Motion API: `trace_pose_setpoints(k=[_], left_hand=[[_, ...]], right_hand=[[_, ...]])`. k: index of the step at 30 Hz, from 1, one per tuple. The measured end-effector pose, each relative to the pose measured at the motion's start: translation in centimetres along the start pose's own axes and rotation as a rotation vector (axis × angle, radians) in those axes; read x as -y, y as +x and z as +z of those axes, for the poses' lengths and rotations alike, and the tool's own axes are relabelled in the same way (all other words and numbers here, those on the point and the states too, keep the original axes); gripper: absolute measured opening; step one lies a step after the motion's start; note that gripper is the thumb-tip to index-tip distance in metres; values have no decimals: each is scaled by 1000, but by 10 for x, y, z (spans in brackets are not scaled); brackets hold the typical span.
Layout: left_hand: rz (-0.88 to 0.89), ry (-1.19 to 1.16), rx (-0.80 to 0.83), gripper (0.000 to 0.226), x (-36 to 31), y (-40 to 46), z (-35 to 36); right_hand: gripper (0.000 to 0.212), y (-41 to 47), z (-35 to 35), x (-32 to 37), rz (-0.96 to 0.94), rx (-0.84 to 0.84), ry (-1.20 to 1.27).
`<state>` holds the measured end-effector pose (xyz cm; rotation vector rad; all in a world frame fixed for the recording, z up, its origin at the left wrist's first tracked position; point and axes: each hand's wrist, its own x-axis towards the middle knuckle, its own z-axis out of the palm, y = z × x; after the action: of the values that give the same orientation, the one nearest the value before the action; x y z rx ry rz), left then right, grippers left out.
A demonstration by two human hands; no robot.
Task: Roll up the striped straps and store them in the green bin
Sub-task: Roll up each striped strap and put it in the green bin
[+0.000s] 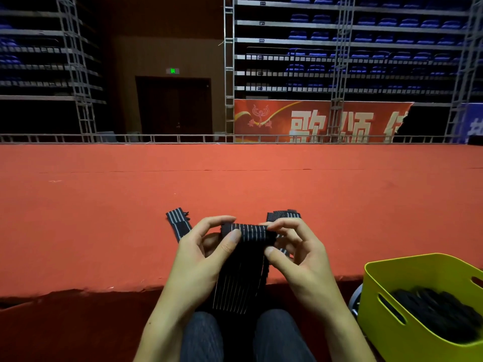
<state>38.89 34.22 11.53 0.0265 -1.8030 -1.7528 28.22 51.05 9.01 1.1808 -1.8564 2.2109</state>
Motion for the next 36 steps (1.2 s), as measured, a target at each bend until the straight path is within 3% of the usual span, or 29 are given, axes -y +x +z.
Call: trace_pose_setpoints(k=[12, 17, 22, 28, 36], left_hand=[[73, 61, 75, 39, 9, 0, -5], [76, 74, 130, 49, 9, -1, -7], [42, 99, 155, 59, 8, -1, -9], [-15, 42, 121, 37, 12, 2, -2], [125, 215, 110, 23, 13, 2, 4]], right_hand=[[38, 0, 5, 3, 163, -41, 92], [41, 0, 3, -1, 130, -71, 54], [29, -2, -1, 0, 41, -34, 79], [33, -5, 1, 1, -40, -83, 34], [33, -6, 13, 0, -63, -100, 58]])
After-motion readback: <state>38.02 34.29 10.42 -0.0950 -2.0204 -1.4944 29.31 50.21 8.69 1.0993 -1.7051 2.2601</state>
